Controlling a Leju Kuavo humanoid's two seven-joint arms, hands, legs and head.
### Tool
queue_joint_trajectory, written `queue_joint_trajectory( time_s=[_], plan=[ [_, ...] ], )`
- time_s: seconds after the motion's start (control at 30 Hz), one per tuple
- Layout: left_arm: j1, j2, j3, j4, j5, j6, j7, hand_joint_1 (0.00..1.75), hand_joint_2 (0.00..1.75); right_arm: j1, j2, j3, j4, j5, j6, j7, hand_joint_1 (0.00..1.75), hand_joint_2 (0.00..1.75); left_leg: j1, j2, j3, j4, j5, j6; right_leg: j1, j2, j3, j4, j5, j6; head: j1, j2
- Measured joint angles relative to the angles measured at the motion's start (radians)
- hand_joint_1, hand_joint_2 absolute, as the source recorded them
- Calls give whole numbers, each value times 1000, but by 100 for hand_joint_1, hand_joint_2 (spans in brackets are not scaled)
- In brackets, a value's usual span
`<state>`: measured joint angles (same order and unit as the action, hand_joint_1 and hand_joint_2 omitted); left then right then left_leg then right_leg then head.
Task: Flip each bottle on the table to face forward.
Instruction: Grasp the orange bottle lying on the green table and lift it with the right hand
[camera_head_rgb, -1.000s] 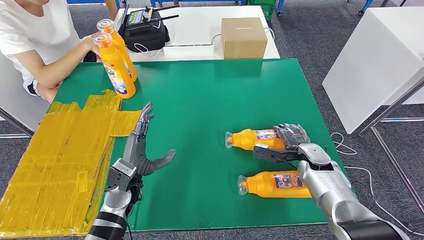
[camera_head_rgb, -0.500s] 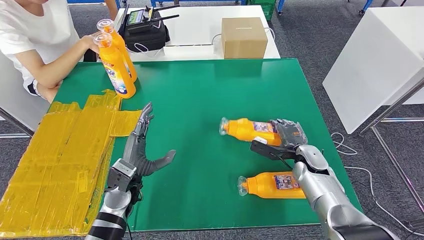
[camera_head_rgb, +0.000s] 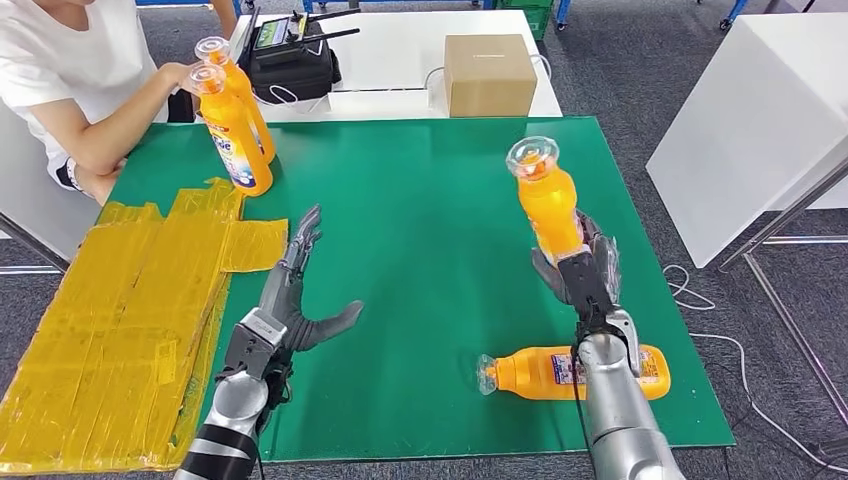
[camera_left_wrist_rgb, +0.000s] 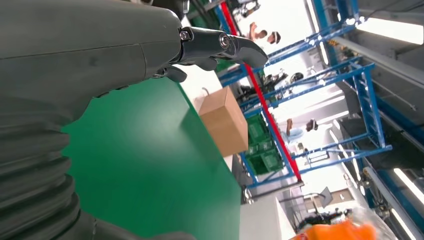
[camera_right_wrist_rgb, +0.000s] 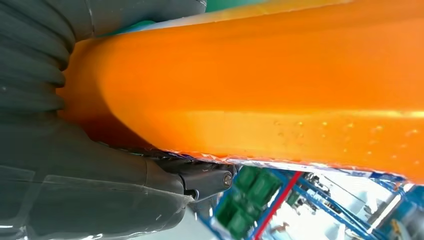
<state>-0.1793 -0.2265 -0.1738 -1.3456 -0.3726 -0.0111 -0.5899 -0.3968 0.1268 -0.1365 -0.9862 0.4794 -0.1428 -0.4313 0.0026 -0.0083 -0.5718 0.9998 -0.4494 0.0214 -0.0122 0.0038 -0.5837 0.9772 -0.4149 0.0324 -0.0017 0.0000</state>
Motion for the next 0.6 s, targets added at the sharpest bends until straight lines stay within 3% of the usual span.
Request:
queue_joint_trajectory(
  time_s=[0.2, 0.4, 0.6],
  plan=[
    [-29, -3, -4, 19, 23, -23, 24, 0, 175, 17, 48, -46, -12, -63, 58, -23, 175, 175, 0, 0, 0, 0, 0, 0, 1, 0, 0, 0, 0, 0, 0, 0],
    [-38, -4, -8, 30, 24, -25, 25, 0, 175, 21, 64, -64, -16, -71, 69, -24, 175, 175, 0, 0, 0, 0, 0, 0, 0, 0, 0, 0, 0, 0, 0, 0],
    [-62, -7, -10, 49, 51, -59, 37, 0, 175, 12, 90, -73, 2, -110, 146, -35, 175, 175, 0, 0, 0, 0, 0, 0, 1, 0, 0, 0, 0, 0, 0, 0]
  ],
)
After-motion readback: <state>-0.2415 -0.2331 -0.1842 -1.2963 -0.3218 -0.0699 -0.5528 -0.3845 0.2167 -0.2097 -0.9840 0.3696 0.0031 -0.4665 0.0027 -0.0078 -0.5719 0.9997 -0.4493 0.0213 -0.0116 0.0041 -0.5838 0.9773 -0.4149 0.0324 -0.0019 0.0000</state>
